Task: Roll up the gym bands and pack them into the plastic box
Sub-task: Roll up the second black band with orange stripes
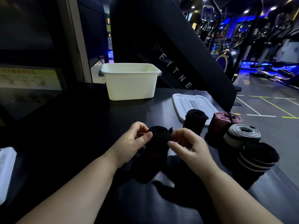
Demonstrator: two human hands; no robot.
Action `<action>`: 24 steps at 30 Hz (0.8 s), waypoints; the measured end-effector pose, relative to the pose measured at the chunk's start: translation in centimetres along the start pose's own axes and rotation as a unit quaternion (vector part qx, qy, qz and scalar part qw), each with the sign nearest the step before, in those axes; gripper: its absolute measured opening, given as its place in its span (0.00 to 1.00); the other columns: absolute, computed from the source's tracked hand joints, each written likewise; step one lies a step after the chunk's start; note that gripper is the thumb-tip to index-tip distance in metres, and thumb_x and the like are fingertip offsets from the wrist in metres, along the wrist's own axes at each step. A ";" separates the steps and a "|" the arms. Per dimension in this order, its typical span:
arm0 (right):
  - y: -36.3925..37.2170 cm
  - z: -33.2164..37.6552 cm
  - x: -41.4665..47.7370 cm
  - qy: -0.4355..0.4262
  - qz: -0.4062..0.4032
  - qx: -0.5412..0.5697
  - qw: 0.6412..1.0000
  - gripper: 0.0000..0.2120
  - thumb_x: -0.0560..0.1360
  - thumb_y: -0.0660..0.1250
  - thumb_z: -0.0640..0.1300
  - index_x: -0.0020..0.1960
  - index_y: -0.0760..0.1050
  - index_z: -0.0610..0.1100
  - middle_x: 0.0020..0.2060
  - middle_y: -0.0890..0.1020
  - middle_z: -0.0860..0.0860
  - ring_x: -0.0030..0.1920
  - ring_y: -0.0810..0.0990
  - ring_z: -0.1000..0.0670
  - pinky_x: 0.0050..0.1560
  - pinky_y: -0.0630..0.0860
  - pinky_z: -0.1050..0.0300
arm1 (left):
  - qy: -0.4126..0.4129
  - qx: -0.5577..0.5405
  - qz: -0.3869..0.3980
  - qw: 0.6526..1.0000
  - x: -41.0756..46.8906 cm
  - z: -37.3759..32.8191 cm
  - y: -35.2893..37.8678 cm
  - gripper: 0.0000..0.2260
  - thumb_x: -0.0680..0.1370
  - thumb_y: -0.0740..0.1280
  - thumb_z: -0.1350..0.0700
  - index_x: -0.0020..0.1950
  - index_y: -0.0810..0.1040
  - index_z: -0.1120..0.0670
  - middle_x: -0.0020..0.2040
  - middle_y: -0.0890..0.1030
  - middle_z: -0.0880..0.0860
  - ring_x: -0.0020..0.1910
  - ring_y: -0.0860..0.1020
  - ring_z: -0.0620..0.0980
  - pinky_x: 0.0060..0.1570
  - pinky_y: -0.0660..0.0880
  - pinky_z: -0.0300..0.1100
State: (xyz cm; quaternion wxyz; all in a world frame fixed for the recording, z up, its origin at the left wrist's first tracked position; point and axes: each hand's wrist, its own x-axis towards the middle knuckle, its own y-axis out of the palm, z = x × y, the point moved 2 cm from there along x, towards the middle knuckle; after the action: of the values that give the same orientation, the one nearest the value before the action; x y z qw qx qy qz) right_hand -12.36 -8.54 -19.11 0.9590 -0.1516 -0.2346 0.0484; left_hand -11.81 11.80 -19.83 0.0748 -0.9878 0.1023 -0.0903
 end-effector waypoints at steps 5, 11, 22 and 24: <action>0.5 -0.3 -0.1 0.048 0.044 -0.059 0.996 0.34 0.51 0.79 0.62 0.52 0.71 0.55 0.51 0.79 0.54 0.51 0.80 0.55 0.49 0.79 0.58 | 0.005 0.057 -0.020 0.998 -0.2 -0.3 0.4 0.23 0.66 0.67 0.34 0.50 0.74 0.51 0.43 0.80 0.54 0.41 0.77 0.46 0.47 0.76 0.49; 0.6 -0.2 -0.1 0.054 0.066 0.012 0.996 0.24 0.62 0.74 0.41 0.55 0.71 0.52 0.49 0.80 0.54 0.46 0.81 0.57 0.43 0.76 0.64 | 0.004 0.021 -0.048 0.999 -0.2 -0.6 0.5 0.14 0.81 0.63 0.47 0.45 0.79 0.57 0.41 0.82 0.56 0.41 0.81 0.48 0.45 0.78 0.47; 0.3 0.5 0.1 0.068 0.096 0.025 0.993 0.27 0.61 0.74 0.40 0.57 0.72 0.55 0.50 0.81 0.57 0.52 0.78 0.64 0.52 0.71 0.71 | -0.003 -0.021 -0.113 0.993 0.2 -0.6 0.9 0.06 0.76 0.71 0.61 0.45 0.74 0.56 0.37 0.78 0.53 0.34 0.80 0.50 0.32 0.75 0.38; 0.2 0.2 0.1 0.080 0.100 0.060 0.990 0.29 0.58 0.73 0.42 0.58 0.73 0.53 0.51 0.82 0.57 0.54 0.80 0.59 0.55 0.73 0.66 | 0.005 0.029 -0.125 0.992 0.4 -0.5 0.9 0.08 0.76 0.71 0.59 0.48 0.73 0.53 0.42 0.77 0.52 0.37 0.77 0.47 0.36 0.74 0.36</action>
State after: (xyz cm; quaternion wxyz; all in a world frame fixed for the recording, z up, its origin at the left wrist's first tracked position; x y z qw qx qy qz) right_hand -12.36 -8.31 -18.90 0.9723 -0.1200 -0.1379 0.1455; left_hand -11.65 10.82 -19.42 0.0910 -0.9898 -0.0245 -0.1072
